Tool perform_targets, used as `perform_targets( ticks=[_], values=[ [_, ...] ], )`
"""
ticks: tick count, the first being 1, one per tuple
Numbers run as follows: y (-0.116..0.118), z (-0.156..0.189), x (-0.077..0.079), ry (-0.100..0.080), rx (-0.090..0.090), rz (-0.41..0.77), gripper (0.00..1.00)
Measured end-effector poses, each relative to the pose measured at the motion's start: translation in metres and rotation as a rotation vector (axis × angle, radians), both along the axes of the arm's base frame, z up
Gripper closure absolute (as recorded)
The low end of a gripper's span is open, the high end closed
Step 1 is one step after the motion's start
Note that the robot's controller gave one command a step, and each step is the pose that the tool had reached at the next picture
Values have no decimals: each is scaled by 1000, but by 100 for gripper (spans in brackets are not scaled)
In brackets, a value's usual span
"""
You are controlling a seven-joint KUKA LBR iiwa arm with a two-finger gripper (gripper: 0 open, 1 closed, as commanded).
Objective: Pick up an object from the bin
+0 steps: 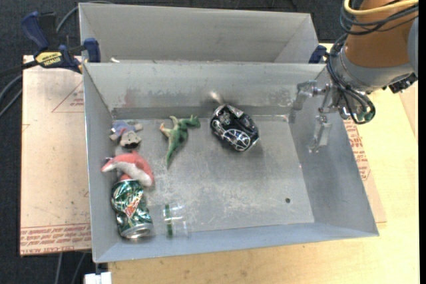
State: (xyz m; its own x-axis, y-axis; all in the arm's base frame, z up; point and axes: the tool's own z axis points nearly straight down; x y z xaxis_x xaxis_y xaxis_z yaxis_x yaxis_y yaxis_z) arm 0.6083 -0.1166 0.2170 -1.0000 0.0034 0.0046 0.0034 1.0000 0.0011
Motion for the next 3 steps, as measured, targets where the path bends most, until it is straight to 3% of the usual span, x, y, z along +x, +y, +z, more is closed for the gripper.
perform_targets(
  ticks=[1,2,3],
  values=[
    [1,5,1,-7,-1,3,0],
    [25,-90,16,-8,-1,15,0],
    [64,-90,39,-15,0,100,0]
  ],
)
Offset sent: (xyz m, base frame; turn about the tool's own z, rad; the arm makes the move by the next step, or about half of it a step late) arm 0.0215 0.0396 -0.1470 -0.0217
